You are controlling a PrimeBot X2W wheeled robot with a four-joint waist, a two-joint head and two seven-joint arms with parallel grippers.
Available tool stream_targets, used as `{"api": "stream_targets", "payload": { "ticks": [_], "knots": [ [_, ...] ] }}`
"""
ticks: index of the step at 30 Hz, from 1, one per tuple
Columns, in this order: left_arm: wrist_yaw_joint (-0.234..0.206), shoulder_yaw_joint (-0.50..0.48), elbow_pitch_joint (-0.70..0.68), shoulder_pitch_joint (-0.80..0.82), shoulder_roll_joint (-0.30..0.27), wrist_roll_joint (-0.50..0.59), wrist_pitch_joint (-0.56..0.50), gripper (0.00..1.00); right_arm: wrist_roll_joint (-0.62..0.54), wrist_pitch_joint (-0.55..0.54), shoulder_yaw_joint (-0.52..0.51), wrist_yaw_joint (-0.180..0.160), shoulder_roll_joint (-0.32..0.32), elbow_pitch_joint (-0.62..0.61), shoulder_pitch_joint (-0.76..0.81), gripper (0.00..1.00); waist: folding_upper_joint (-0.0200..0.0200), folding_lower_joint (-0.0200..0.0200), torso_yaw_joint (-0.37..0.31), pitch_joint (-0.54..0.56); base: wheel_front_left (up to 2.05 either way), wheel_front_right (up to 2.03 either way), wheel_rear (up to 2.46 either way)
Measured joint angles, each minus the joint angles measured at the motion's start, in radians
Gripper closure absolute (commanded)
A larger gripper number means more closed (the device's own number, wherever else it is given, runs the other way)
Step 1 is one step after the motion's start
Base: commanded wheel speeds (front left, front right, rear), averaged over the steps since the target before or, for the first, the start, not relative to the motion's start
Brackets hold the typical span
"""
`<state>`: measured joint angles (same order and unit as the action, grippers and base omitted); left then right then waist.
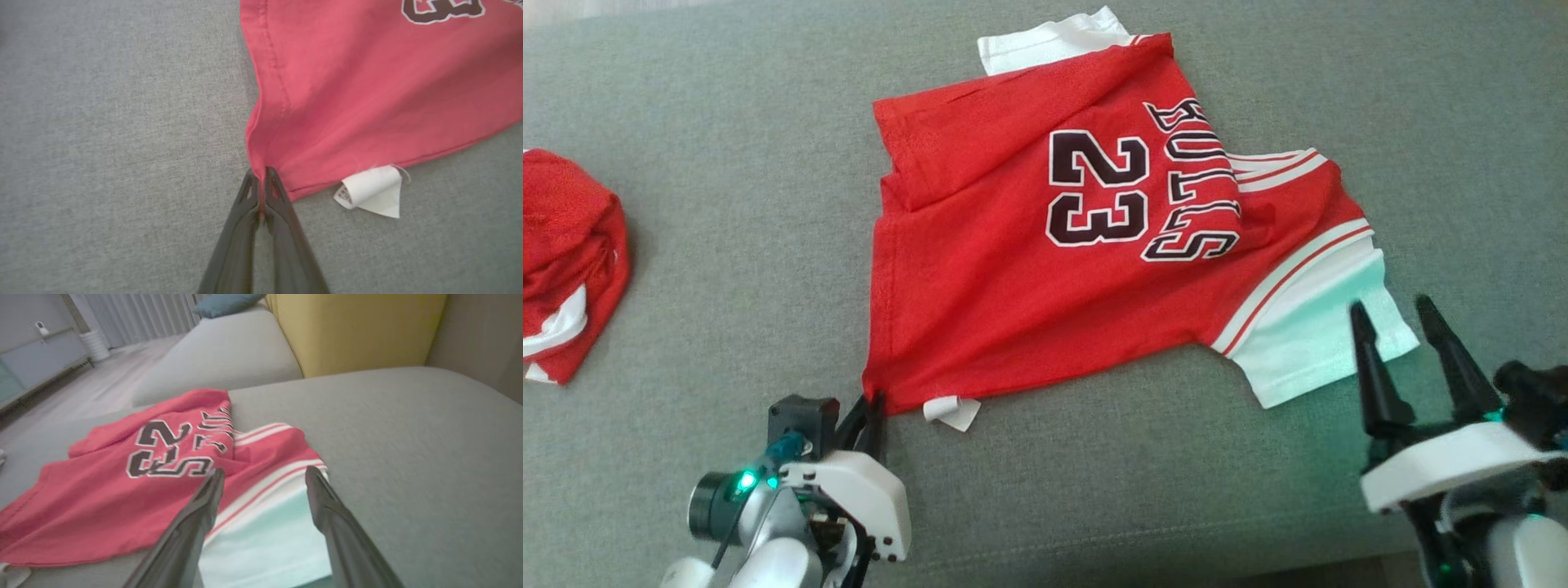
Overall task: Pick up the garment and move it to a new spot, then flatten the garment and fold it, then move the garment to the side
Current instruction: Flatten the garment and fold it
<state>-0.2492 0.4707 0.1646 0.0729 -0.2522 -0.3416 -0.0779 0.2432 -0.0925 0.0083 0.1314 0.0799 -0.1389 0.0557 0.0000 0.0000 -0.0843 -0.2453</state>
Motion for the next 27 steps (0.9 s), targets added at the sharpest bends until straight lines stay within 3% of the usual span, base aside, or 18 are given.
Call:
{"api": "stream_targets", "payload": {
  "ticks": [8,18,19,21,27],
  "knots": [
    [0.004,0.005,0.0,0.014,0.0,-0.005,0.001,1.0,0.039,-0.103,-0.102,0.0,0.061,0.167,-0.005,0.0,0.0,0.0,0.005,-0.024,0.0,0.0,0.0],
    [0.012,0.011,-0.016,0.06,0.001,-0.002,0.02,1.0,0.079,-0.19,-0.146,0.0,0.068,0.334,-0.125,0.0,0.0,0.0,0.027,-0.084,0.0,0.0,0.0],
    [0.012,0.012,-0.016,0.061,0.001,-0.002,0.026,1.0,0.095,-0.202,-0.146,0.0,0.068,0.345,-0.128,0.24,0.0,0.0,0.028,-0.085,0.0,0.0,0.0],
    [0.011,0.011,-0.018,0.061,0.001,-0.002,0.033,1.0,0.117,-0.211,-0.148,0.0,0.068,0.348,-0.127,1.0,0.0,0.0,0.029,-0.084,0.0,0.0,0.0],
    [-0.009,-0.012,-0.088,0.06,-0.002,-0.002,0.108,1.0,0.15,-0.136,-0.166,0.0,0.074,0.259,-0.125,1.0,0.0,0.0,0.025,-0.051,0.0,0.0,0.0]
  ]
}}
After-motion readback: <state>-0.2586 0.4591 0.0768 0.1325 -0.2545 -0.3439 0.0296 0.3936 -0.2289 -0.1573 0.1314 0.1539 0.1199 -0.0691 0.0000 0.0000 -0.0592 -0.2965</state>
